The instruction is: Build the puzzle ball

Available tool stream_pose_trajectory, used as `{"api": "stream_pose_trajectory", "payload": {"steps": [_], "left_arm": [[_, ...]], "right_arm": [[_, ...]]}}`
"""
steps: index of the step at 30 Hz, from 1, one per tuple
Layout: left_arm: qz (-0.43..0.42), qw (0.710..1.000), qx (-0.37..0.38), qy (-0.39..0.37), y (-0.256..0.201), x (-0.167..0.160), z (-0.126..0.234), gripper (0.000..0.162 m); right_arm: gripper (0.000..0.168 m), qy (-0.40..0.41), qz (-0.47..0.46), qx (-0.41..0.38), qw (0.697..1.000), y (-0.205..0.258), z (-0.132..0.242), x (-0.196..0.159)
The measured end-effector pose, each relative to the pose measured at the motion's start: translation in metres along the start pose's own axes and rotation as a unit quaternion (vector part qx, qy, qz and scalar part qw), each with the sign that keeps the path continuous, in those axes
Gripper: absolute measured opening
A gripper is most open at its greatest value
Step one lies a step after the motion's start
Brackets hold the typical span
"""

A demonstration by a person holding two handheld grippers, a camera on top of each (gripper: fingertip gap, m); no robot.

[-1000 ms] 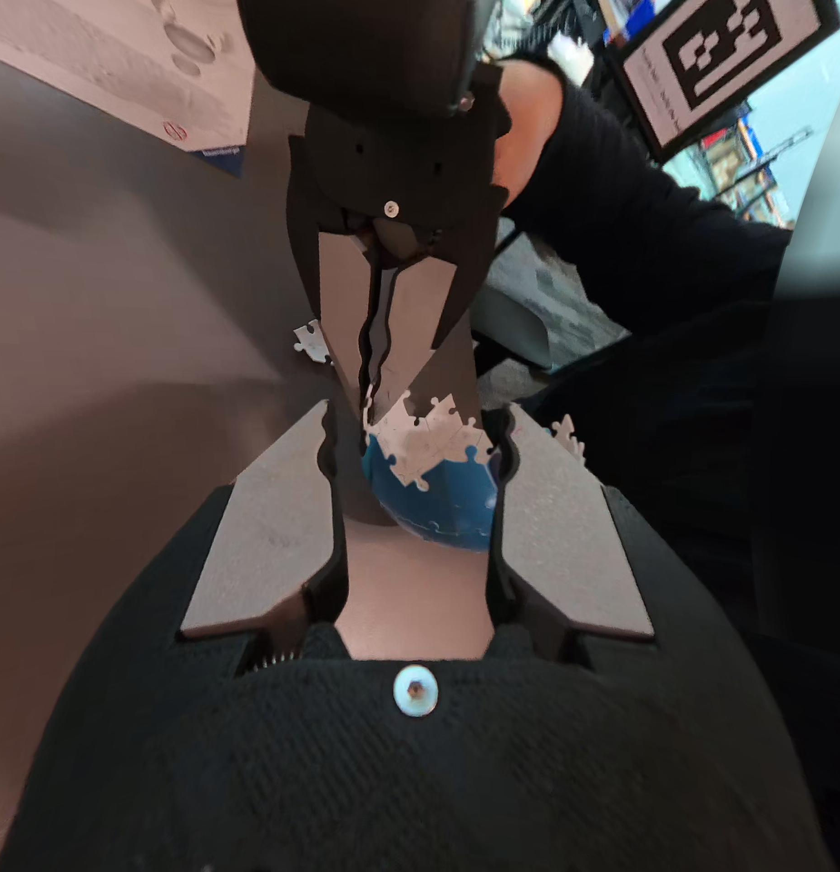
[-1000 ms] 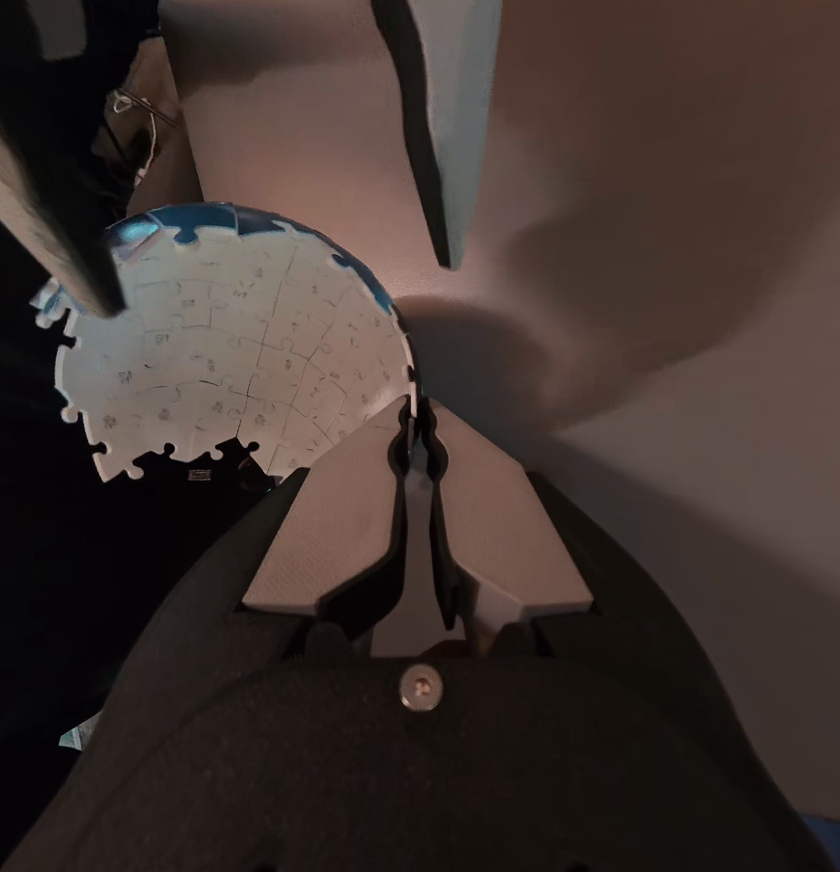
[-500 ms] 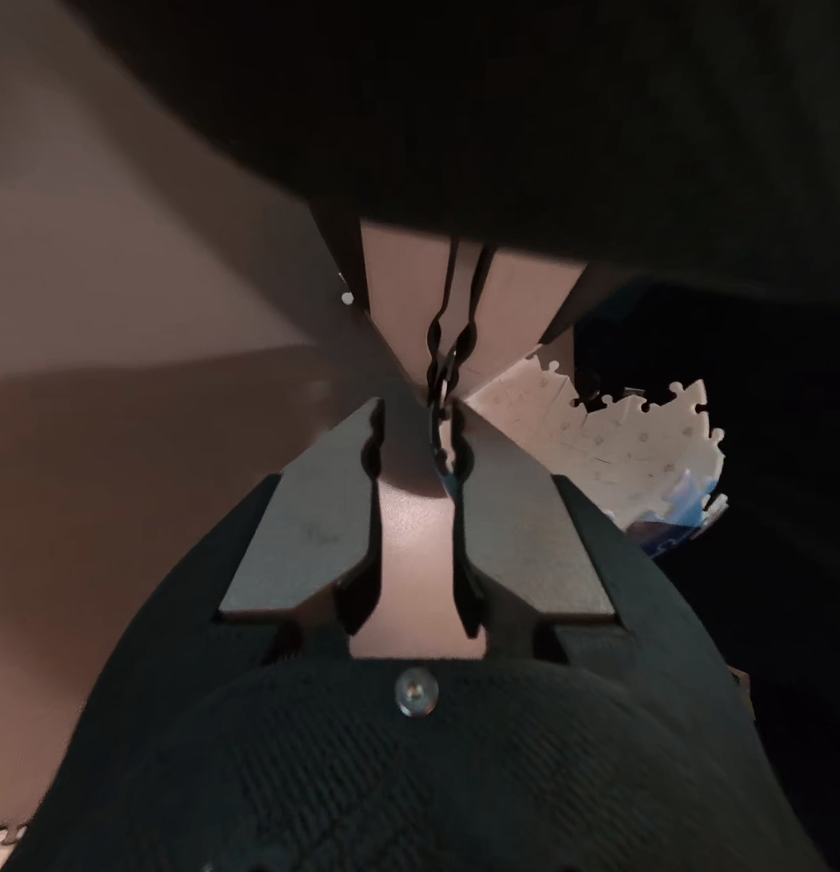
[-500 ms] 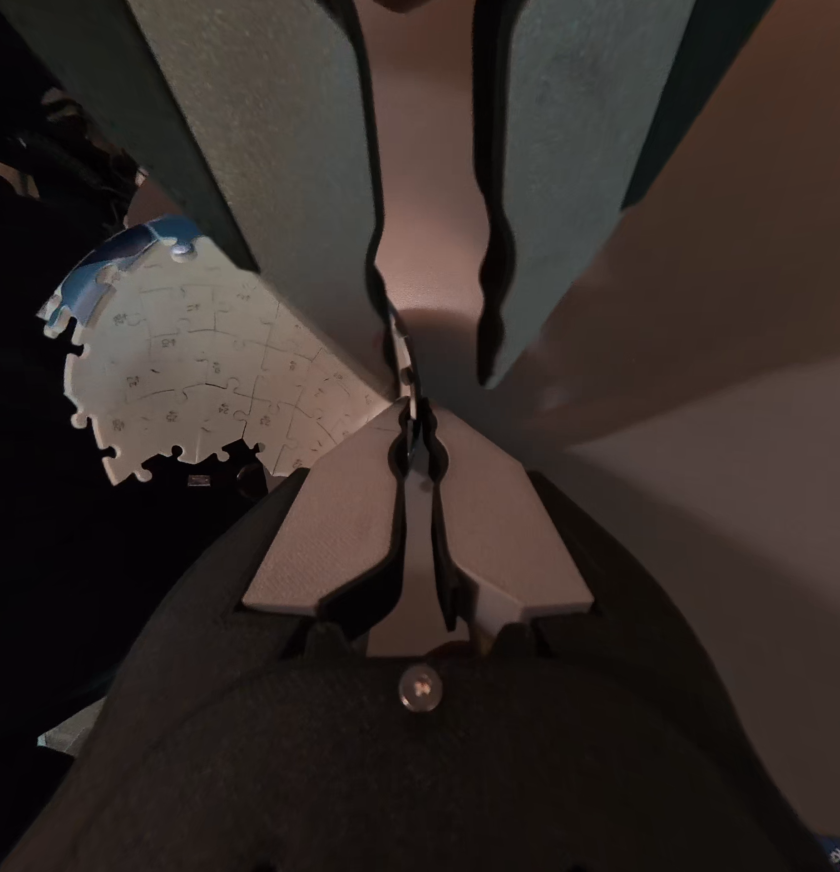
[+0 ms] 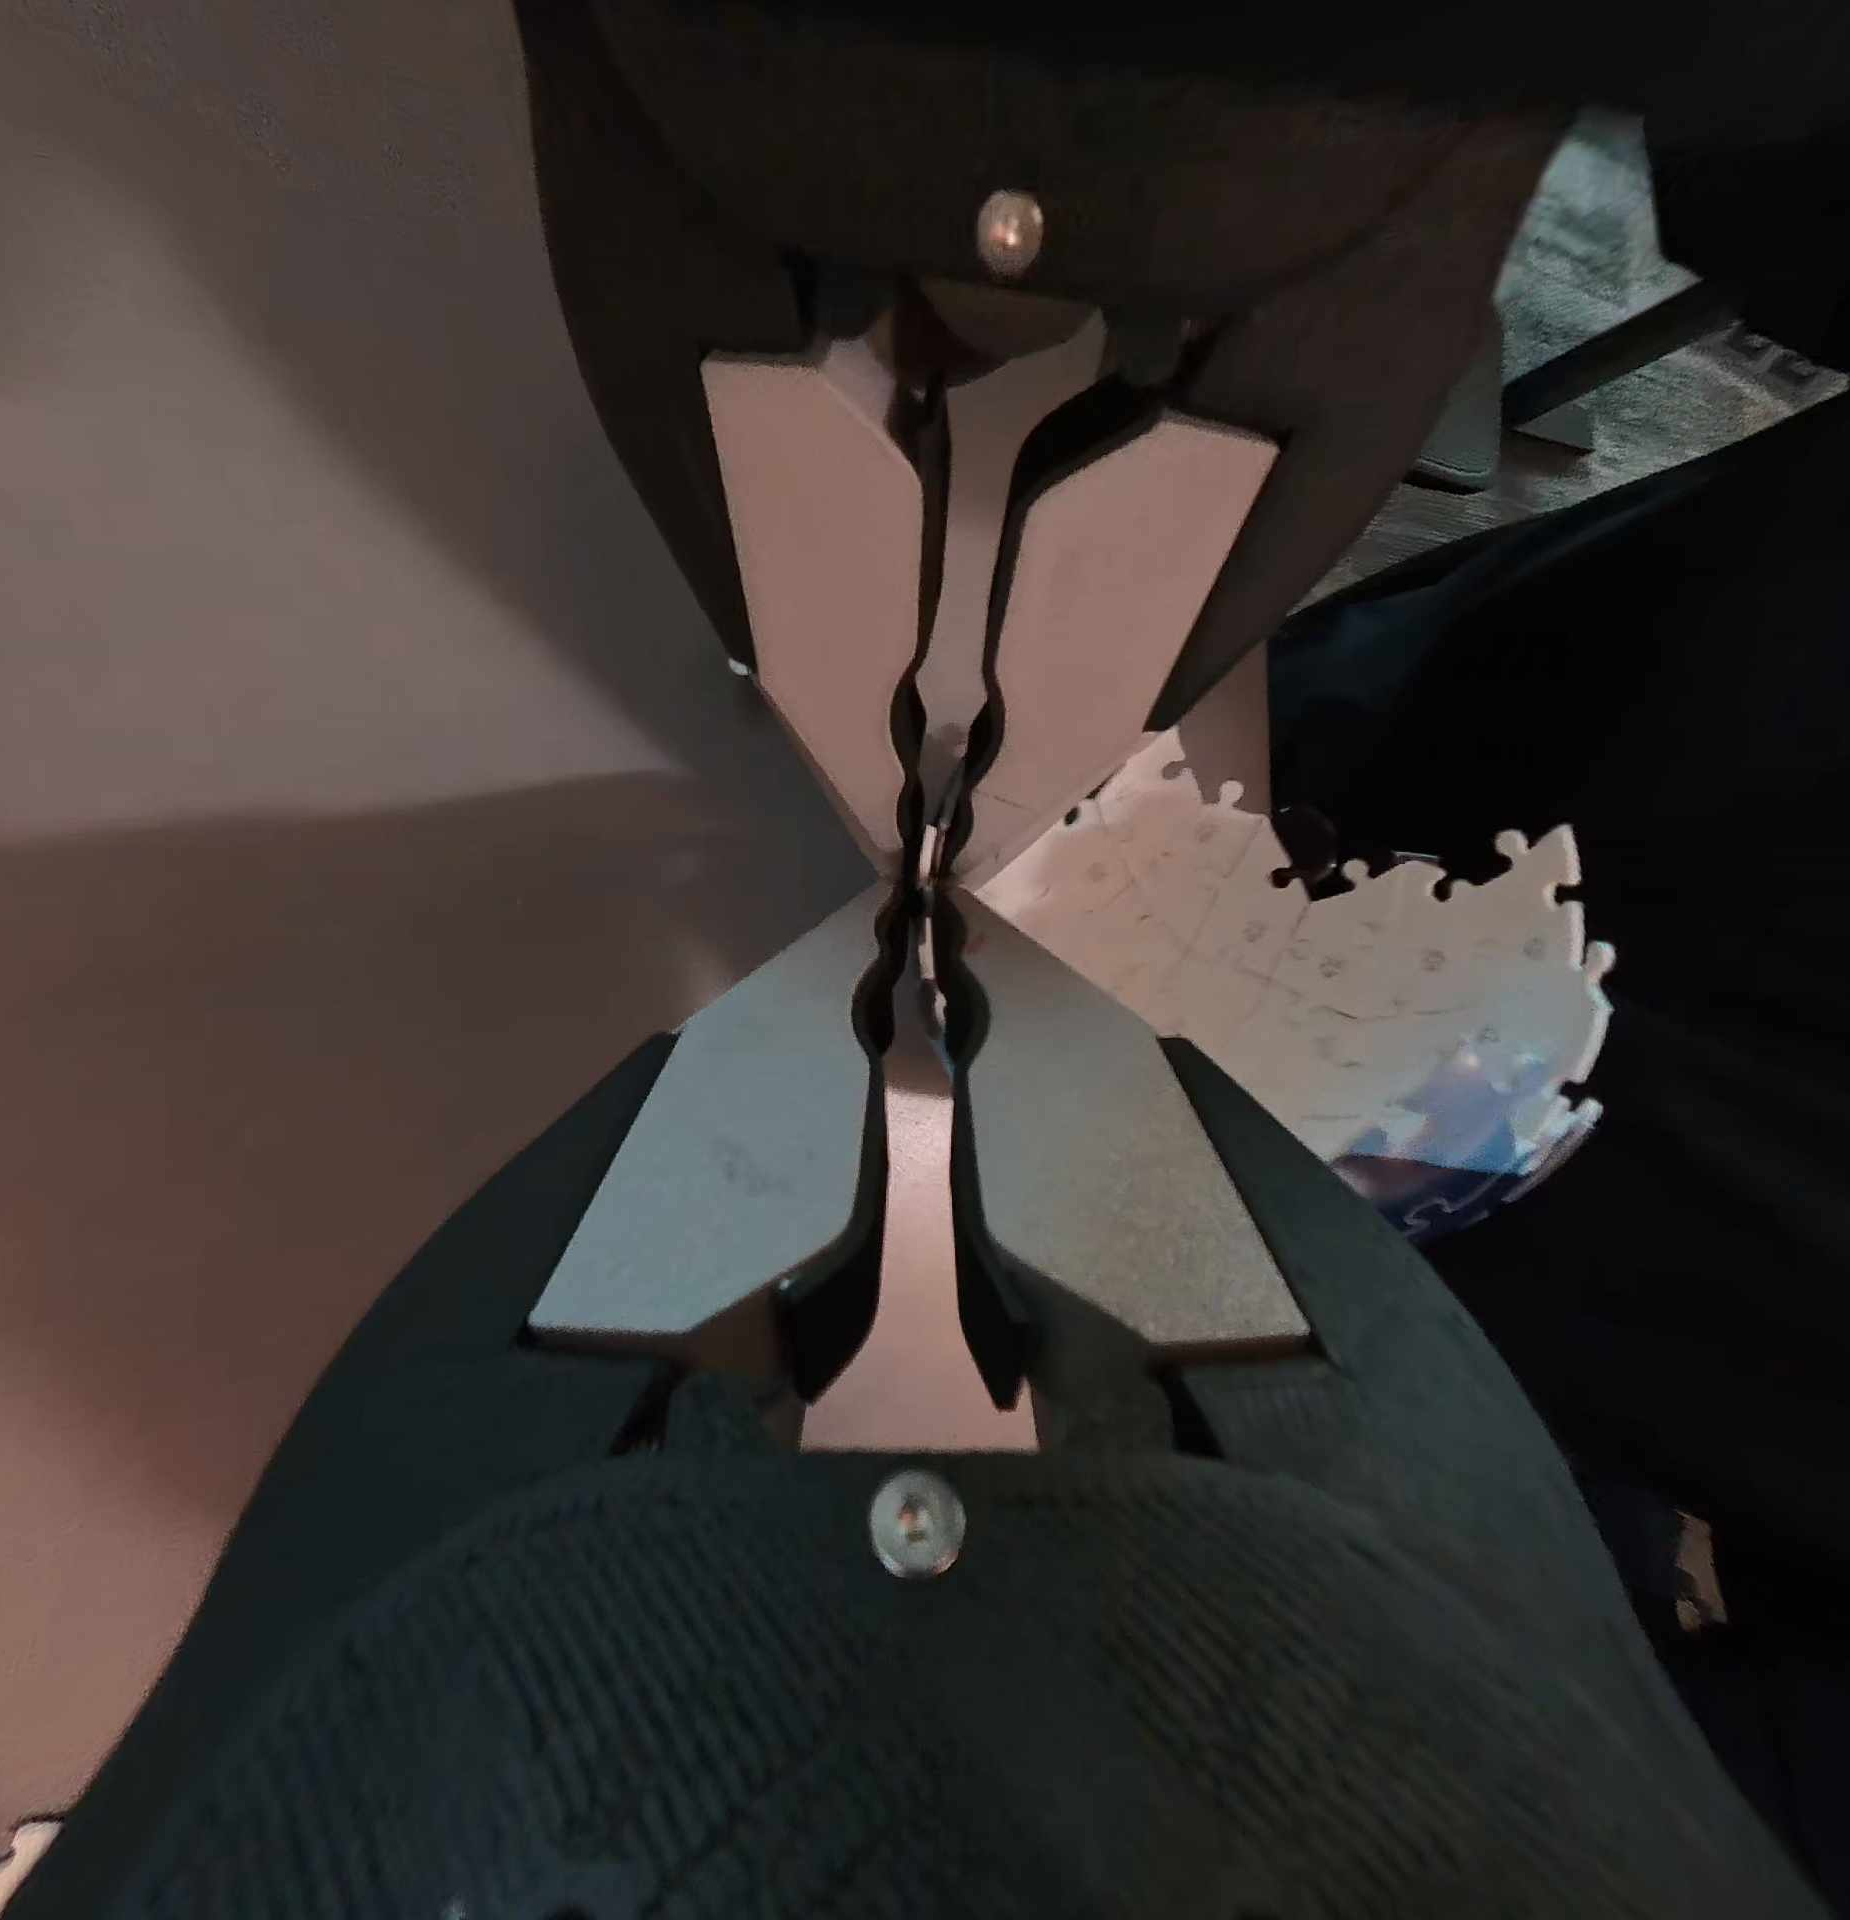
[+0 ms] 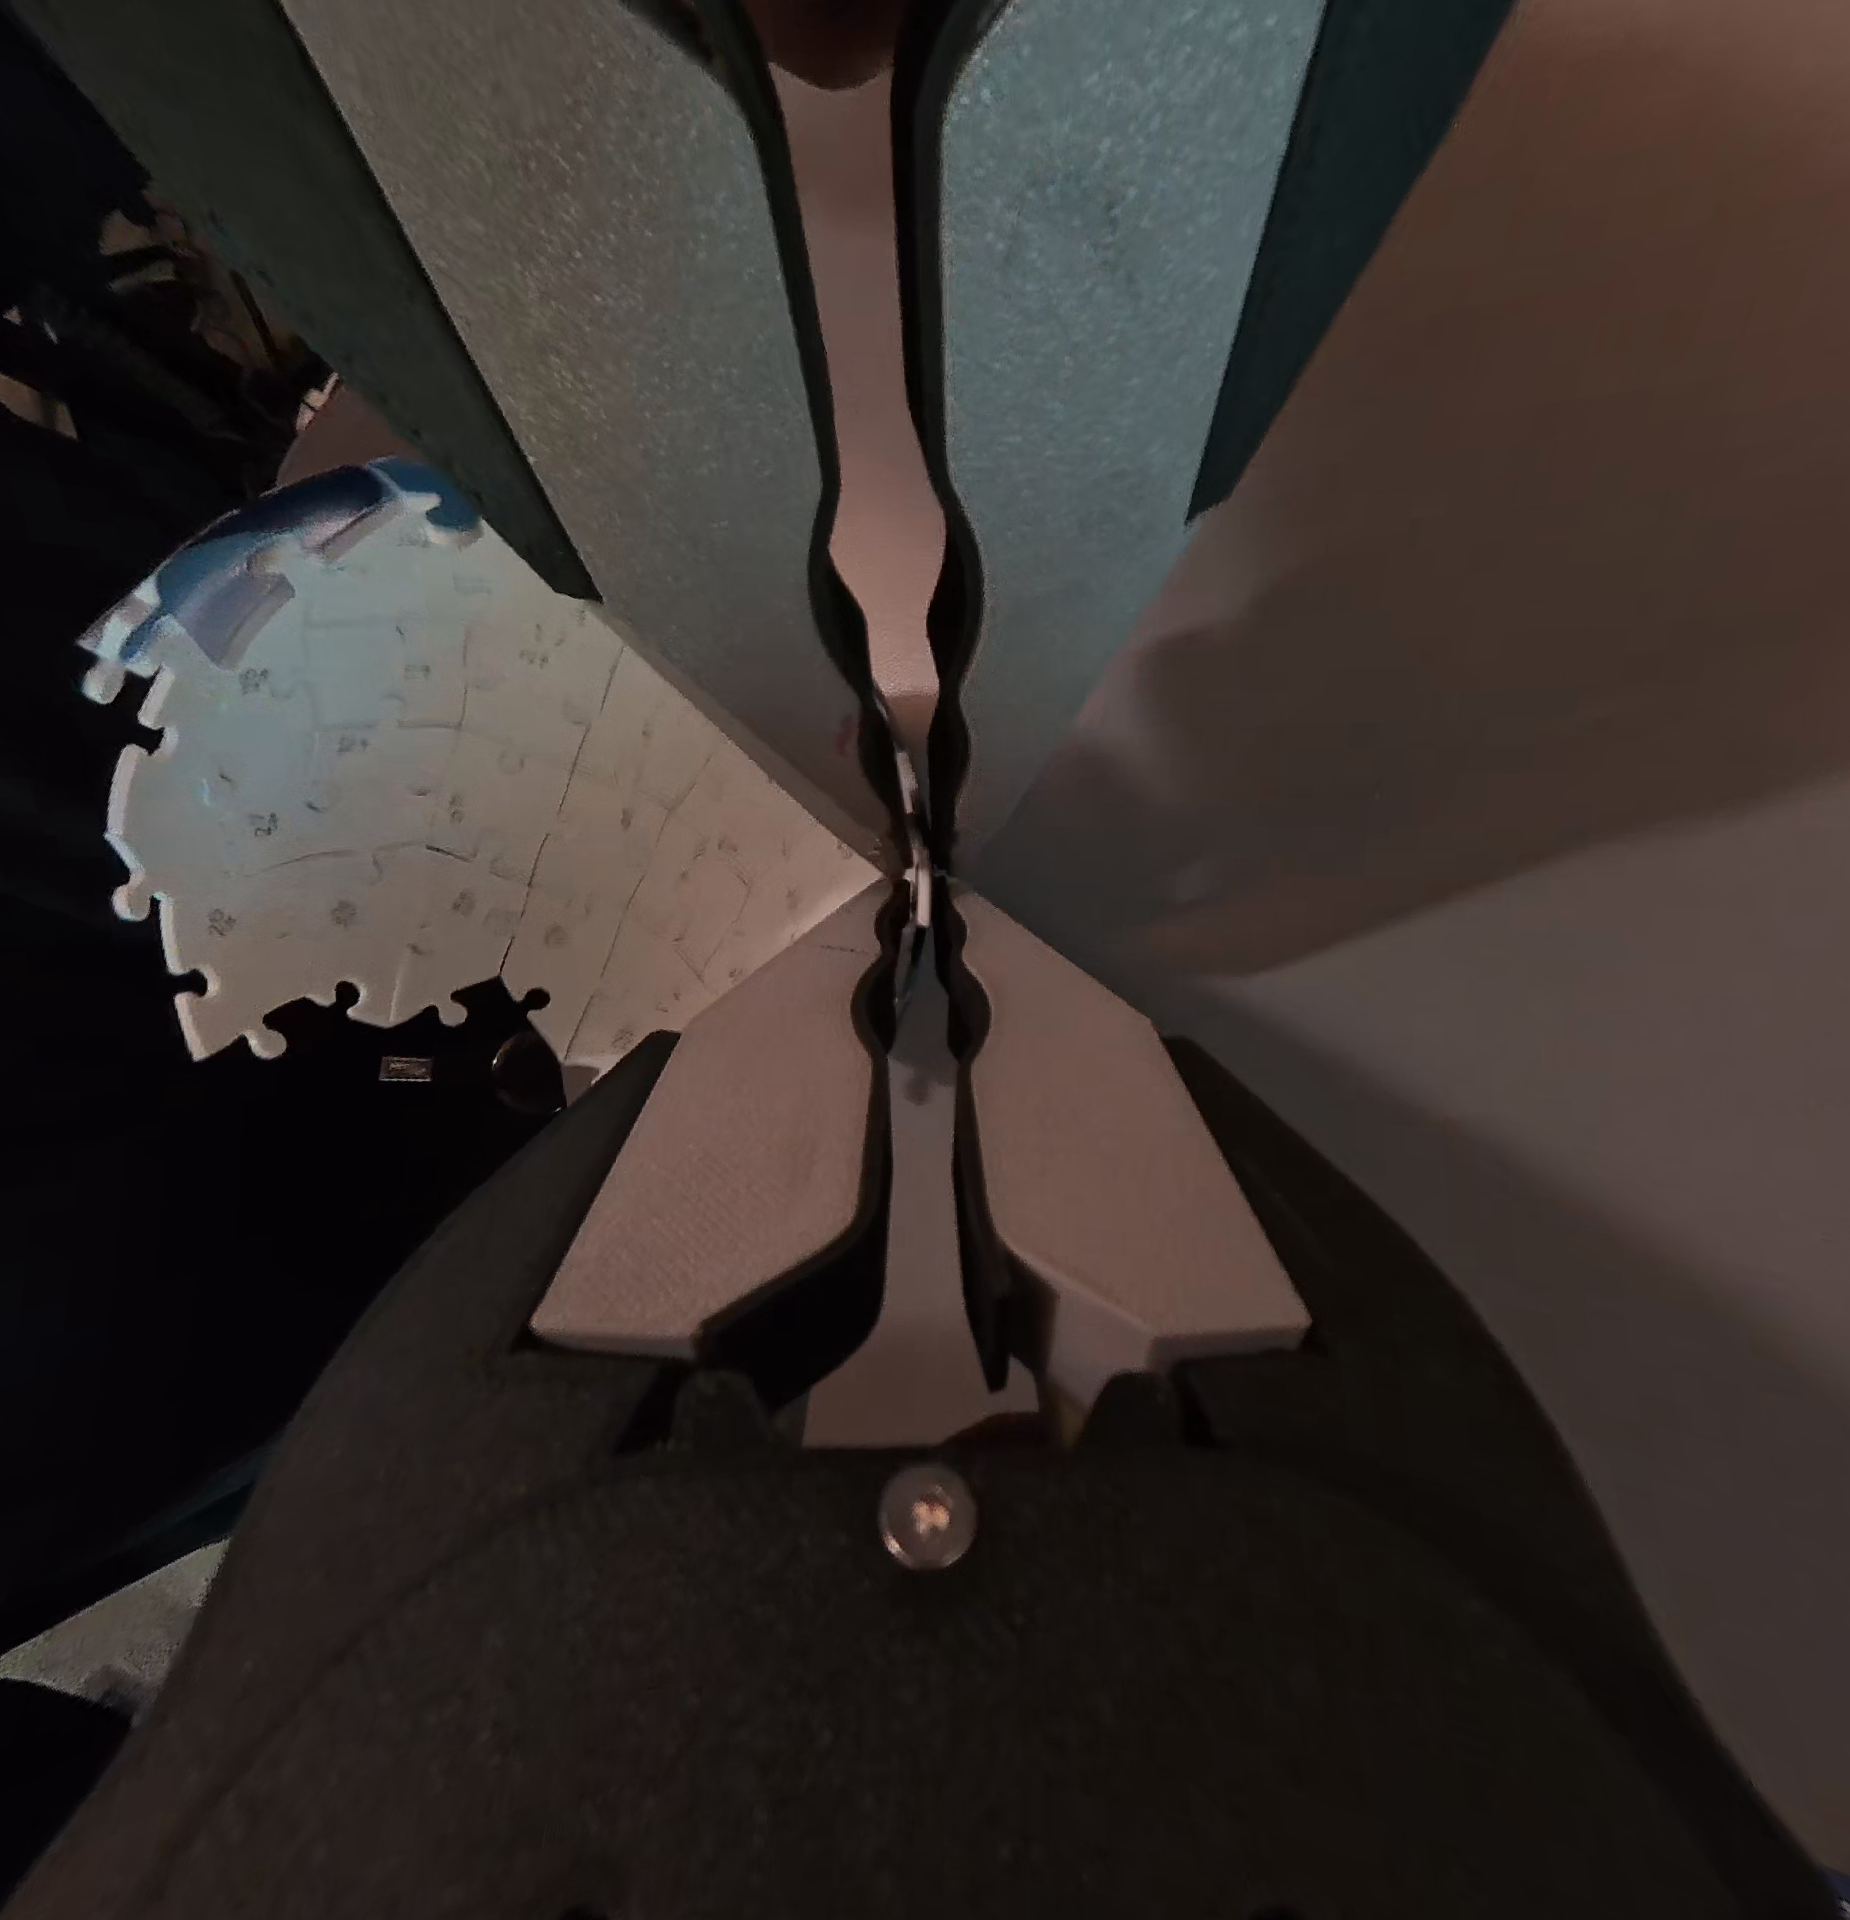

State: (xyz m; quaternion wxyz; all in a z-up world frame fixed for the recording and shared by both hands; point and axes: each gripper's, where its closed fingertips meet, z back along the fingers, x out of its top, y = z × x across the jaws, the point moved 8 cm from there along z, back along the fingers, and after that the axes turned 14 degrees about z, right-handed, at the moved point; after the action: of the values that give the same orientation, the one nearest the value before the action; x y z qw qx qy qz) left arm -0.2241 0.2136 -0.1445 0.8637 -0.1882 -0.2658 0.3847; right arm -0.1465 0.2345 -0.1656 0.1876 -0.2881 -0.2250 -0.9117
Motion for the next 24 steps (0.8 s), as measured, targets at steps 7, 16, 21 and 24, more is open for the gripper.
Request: {"api": "stream_pose_trajectory", "payload": {"steps": [7, 16, 21, 24], "left_arm": [[-0.007, 1.000, 0.029, 0.002, -0.005, -0.002, -0.002, 0.001], [0.008, 0.999, 0.039, 0.002, -0.008, -0.004, -0.002, 0.000], [0.013, 0.999, 0.039, 0.001, -0.009, -0.006, -0.001, 0.001], [0.017, 0.999, 0.037, 0.001, -0.009, -0.007, 0.000, 0.001]], "right_arm": [[0.007, -0.011, -0.006, -0.008, 1.000, 0.001, 0.007, 0.000], [0.018, 0.004, -0.015, -0.030, 0.999, 0.015, 0.019, -0.006], [0.018, 0.003, -0.034, -0.011, 0.999, 0.016, 0.013, -0.011], [0.019, -0.009, -0.031, -0.026, 0.999, 0.015, 0.020, -0.009]]}}
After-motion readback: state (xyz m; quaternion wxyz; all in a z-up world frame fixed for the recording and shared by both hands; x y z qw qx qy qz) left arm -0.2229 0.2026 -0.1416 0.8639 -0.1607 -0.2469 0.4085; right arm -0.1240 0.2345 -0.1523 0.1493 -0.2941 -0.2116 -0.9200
